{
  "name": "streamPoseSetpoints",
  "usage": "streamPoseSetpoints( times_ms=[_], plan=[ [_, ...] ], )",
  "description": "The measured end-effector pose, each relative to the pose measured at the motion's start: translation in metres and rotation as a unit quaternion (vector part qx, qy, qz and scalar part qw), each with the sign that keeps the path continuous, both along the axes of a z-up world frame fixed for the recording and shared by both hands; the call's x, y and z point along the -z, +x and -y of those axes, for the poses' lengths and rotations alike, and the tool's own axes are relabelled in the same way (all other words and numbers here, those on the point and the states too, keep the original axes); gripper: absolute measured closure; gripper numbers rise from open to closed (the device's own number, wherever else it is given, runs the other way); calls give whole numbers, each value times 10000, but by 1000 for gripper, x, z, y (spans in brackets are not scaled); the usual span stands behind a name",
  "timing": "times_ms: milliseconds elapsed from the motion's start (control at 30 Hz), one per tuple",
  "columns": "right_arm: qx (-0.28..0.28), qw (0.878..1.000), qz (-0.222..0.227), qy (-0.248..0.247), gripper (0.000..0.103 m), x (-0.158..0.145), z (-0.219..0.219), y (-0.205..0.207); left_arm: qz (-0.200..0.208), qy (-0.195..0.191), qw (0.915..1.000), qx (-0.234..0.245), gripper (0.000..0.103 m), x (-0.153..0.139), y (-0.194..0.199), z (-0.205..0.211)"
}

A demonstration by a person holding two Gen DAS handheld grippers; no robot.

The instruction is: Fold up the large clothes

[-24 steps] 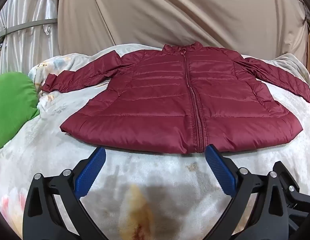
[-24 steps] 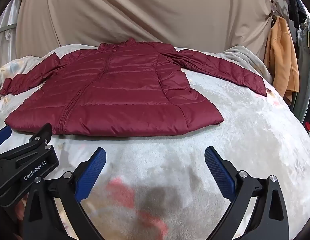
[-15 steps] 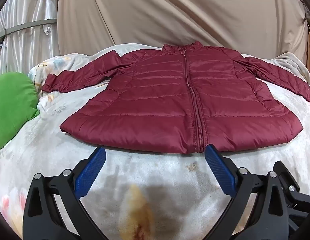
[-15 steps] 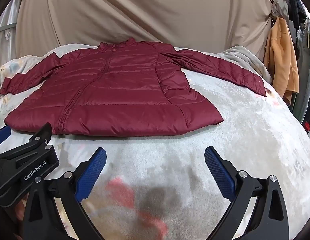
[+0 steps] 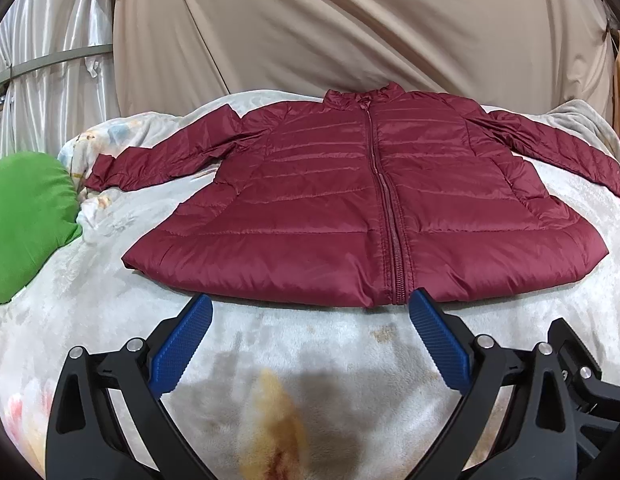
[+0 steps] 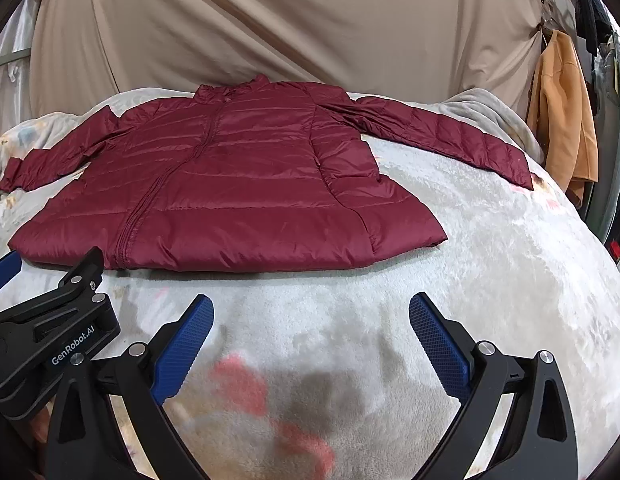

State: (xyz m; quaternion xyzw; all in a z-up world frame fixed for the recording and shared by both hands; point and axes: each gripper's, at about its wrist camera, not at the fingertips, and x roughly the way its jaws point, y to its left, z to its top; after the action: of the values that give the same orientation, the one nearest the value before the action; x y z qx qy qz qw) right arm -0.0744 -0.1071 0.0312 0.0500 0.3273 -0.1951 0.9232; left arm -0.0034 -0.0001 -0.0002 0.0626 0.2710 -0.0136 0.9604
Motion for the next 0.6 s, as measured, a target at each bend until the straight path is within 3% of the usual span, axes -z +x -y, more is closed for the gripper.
streamPoseSetpoints(
  times_ms=[600],
  plan=[
    [7, 10000, 1, 7, 6, 0, 0, 0, 4, 40, 10000, 2, 7, -1, 1, 3]
  ],
)
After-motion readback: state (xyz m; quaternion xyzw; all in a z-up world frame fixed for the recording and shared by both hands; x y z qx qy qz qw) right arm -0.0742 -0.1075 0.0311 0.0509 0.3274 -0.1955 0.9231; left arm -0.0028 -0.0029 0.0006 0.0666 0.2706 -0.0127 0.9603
